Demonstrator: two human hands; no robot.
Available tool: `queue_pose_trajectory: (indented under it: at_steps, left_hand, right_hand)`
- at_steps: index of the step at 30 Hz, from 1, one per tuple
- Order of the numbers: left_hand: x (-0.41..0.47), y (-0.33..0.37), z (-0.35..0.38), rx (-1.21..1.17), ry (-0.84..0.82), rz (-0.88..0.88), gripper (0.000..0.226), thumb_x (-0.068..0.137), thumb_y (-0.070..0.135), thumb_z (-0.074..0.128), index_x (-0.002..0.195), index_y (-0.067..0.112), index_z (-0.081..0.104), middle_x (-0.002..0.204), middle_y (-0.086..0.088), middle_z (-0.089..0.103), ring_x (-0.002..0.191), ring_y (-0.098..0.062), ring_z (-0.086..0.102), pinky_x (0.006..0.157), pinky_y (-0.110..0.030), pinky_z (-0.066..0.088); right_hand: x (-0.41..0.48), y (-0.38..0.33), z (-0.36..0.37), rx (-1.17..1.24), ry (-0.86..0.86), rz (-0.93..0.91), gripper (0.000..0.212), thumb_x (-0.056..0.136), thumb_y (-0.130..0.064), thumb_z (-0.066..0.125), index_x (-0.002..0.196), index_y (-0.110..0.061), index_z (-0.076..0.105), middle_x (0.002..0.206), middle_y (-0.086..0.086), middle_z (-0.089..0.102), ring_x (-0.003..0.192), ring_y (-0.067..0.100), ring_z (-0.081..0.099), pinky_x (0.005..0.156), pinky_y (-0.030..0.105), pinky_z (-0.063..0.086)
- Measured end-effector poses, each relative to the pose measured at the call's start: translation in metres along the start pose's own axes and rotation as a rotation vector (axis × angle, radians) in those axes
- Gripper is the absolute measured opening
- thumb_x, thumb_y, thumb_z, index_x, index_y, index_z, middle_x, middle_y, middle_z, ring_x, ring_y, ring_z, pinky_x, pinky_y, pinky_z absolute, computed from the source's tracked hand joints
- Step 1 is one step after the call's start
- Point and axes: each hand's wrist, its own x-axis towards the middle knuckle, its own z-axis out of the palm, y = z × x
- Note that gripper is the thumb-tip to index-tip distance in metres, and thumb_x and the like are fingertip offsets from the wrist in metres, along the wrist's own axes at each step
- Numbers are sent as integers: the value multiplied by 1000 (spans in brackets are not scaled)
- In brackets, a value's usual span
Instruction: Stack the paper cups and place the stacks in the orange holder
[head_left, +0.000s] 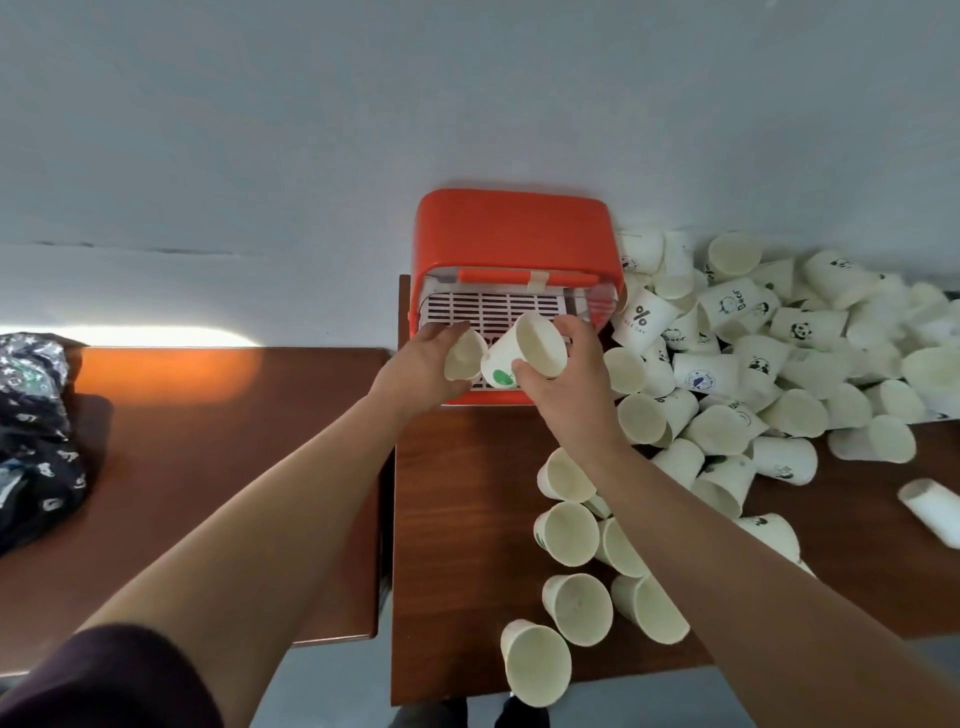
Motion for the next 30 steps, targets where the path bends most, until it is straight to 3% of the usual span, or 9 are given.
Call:
queue_pose_trajectory:
  at_steps: [5, 8, 10, 13, 16, 21, 24, 26, 30]
  left_hand:
    - [12, -16, 0, 66, -30, 109, 73, 71, 51, 61, 136, 18, 57, 117, -4, 68, 112, -27, 59, 89, -50, 53]
    - [12, -26, -4, 13, -70, 44, 96, 69, 46, 78, 150, 15, 37, 137, -9, 57, 125, -32, 54, 100, -53, 50]
    - [7, -25, -9, -86, -107, 2, 102, 69, 37, 85, 152, 15, 29, 140, -4, 54, 123, -25, 55, 102, -44, 50]
    - [3, -35, -5, -216, -125, -64, 81, 82, 26, 79, 149, 22, 34, 133, 13, 51, 116, -7, 51, 97, -25, 42]
    - [1, -46, -1, -391, -136, -153, 75, 76, 59, 77, 142, 41, 44, 134, 20, 54, 129, -9, 53, 105, -27, 43]
    - [-16, -41, -2, -594, -93, -162, 48, 101, 31, 54, 149, 27, 44, 140, 14, 55, 111, 7, 56, 87, -4, 41]
    - [-15, -38, -4, -739, -41, -197, 50, 99, 57, 46, 143, 32, 52, 139, 11, 60, 119, 1, 59, 104, -22, 47]
    - [-17, -36, -5, -760, -48, -203, 53, 95, 68, 45, 139, 38, 55, 135, 16, 61, 126, -4, 56, 111, -35, 42]
    - [-18, -41, 1, -648, -16, -130, 46, 97, 40, 63, 142, 36, 52, 136, 14, 61, 123, -10, 60, 107, -36, 48]
  right_hand:
    - [9, -9, 9, 70, 23, -8, 54, 77, -36, 75, 122, -34, 45, 121, -14, 53, 112, 10, 54, 96, 38, 50]
    - [13, -11, 17, 49, 4, -18, 56, 79, -32, 77, 127, -26, 48, 122, -10, 52, 112, 9, 53, 95, 31, 50]
    - [16, -10, 24, 17, -10, -13, 59, 79, -31, 77, 130, -22, 48, 124, -8, 52, 114, 10, 51, 95, 30, 48]
    - [19, -9, 34, -31, -27, -64, 63, 79, -30, 79, 133, -19, 48, 125, -6, 52, 115, 9, 49, 96, 25, 47]
    - [19, -12, 39, -37, -37, -128, 64, 80, -29, 79, 134, -19, 47, 127, -5, 49, 116, 6, 46, 89, 5, 38]
    - [18, -11, 47, -112, -106, -185, 66, 80, -27, 79, 136, -20, 44, 133, -6, 47, 119, 6, 44, 86, 7, 37]
    - [18, -8, 52, -227, -221, -204, 70, 82, -26, 78, 141, -19, 42, 140, -3, 47, 126, 13, 47, 100, 27, 44]
    - [20, -6, 53, -237, -354, -185, 74, 83, -28, 78, 146, -21, 40, 144, -4, 48, 131, 14, 45, 105, 23, 37]
    - [26, 1, 54, -285, -410, -127, 72, 89, -30, 72, 150, -24, 35, 149, -3, 46, 134, 18, 45, 104, 28, 36]
